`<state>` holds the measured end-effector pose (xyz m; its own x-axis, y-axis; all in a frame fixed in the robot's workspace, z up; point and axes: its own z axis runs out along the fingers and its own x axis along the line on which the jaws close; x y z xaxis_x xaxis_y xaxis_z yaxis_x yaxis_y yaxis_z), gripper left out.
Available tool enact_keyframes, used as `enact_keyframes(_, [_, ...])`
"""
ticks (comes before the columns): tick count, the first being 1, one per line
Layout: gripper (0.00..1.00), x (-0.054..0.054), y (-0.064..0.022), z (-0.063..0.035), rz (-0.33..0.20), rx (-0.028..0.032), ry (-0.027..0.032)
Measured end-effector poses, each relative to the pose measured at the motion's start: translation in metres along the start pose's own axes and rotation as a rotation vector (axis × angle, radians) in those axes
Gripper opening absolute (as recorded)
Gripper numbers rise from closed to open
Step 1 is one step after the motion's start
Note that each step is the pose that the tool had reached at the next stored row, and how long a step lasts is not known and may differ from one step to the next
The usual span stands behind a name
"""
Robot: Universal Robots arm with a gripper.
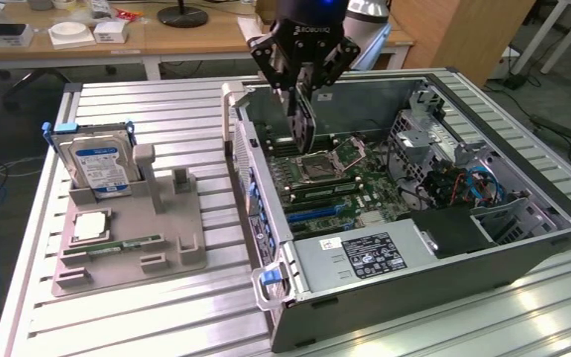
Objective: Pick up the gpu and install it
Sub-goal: 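Pick up the gpu and move the gpu toward the slot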
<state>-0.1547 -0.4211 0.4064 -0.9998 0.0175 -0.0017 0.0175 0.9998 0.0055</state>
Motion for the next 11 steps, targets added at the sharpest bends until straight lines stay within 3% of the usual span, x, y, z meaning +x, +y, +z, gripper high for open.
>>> enact_keyframes(11, [0.27,-0.027,0.0005,0.0001,0.0,0.0001,0.0001])
